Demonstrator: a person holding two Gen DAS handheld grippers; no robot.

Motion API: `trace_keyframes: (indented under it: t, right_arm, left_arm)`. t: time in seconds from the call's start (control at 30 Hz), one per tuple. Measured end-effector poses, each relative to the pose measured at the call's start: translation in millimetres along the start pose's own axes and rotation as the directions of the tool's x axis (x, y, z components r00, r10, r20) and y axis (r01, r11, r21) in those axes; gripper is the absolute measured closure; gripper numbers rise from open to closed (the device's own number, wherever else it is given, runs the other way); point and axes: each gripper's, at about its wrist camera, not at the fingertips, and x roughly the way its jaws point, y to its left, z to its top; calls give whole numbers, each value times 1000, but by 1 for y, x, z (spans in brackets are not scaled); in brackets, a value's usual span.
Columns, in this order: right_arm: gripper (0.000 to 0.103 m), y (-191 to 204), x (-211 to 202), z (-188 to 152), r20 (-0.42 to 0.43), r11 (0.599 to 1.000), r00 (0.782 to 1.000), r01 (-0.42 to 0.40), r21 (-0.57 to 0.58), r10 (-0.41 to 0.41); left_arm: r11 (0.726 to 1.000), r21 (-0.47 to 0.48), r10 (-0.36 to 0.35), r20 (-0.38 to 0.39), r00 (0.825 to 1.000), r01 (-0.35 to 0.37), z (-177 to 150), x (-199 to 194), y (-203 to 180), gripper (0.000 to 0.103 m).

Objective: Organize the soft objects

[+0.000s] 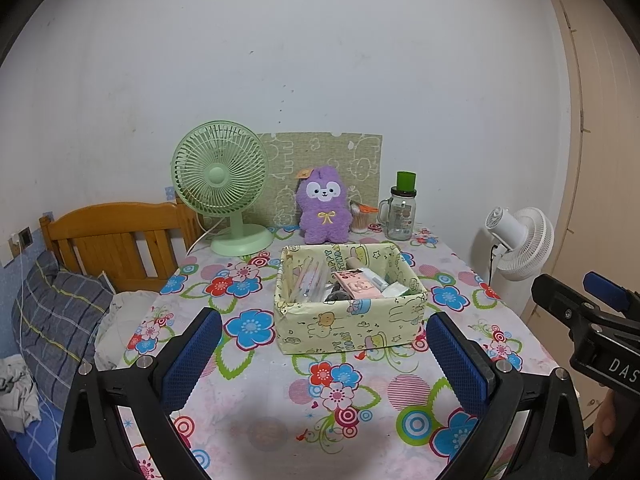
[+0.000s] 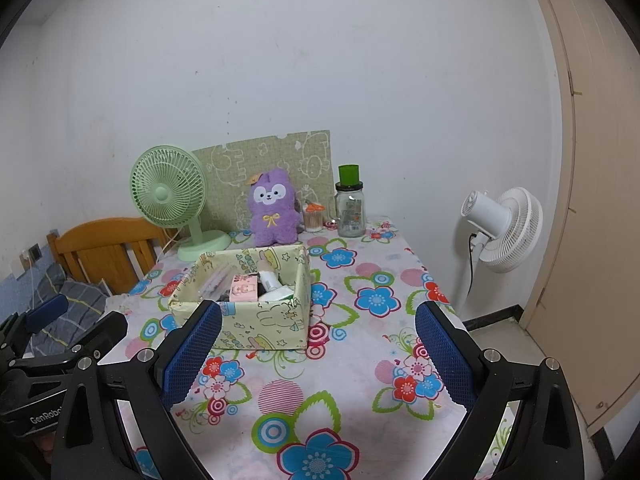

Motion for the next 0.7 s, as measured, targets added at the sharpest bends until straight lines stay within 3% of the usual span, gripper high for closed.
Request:
trace_keyframes:
  t: [0.7]
  right_arm:
    - [4, 1, 1, -1, 5, 1000, 1000, 1, -4, -1]
  left_arm:
    - [1000, -1, -3, -2, 1000, 3, 1, 1, 1, 0]
